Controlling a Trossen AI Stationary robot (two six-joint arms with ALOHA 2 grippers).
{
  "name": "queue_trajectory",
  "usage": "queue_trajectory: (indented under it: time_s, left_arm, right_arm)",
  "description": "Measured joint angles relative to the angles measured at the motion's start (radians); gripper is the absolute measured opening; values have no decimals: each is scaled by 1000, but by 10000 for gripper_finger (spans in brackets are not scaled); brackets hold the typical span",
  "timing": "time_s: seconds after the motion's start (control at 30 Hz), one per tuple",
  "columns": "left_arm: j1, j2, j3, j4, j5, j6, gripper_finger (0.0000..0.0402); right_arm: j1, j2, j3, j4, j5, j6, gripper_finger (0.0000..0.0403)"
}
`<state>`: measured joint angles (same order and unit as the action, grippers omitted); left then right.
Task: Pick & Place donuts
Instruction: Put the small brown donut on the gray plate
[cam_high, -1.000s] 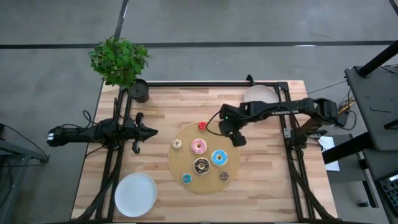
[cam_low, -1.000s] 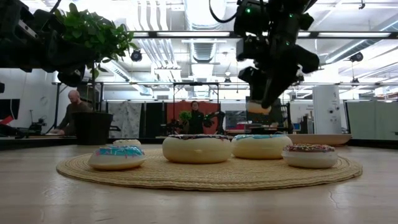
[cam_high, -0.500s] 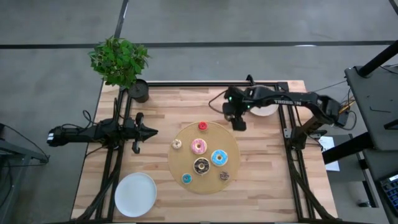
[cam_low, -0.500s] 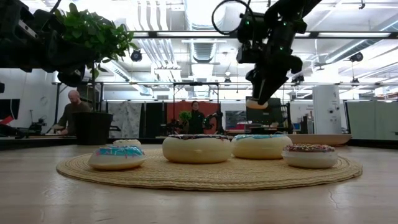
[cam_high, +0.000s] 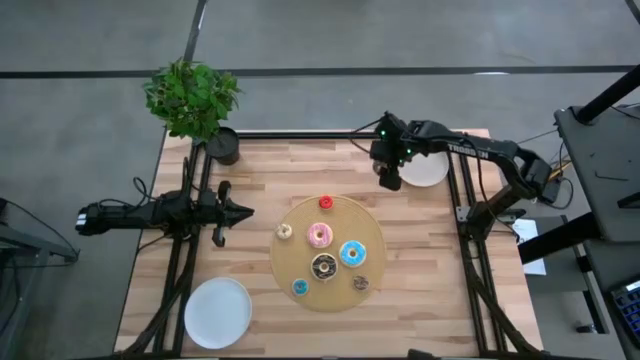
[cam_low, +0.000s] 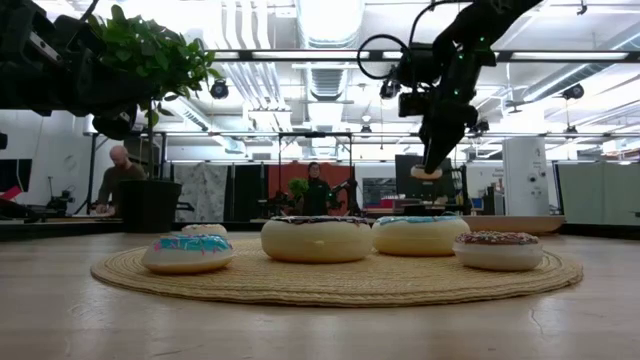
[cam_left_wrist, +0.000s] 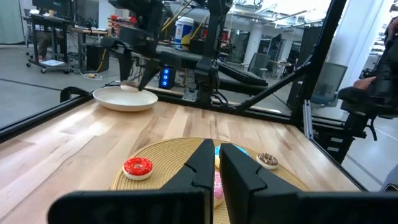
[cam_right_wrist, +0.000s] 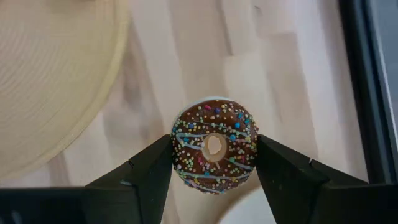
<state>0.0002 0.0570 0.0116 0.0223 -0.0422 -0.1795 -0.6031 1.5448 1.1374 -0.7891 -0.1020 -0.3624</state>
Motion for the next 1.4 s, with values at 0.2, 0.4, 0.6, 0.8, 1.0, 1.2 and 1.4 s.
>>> queue_trajectory:
  time_s: [0.2,0.4,0.6,0.8,1.0,1.2,1.4]
  left_arm:
    - [0,0,0,0,0,0,0]
    - [0,0,0,0,0,0,0]
    - [0,0,0,0,0,0,0]
    - [0,0,0,0,0,0,0]
    - [0,0,0,0,0,0,0]
    - [0,0,0,0,0,0,0]
    - [0,0,0,0,0,0,0]
  right_arm:
    - [-60,2,0,1,26,93,210]
    - [-90,2,-1,1,121,192,210]
    - [-128,2,-4,2,132,279,210]
    - [-187,3,-10,11,132,373,210]
    - [-238,3,-24,21,132,419,210]
    - [-284,9,-47,24,133,446,210]
    - [-311,61,-48,34,133,468,210]
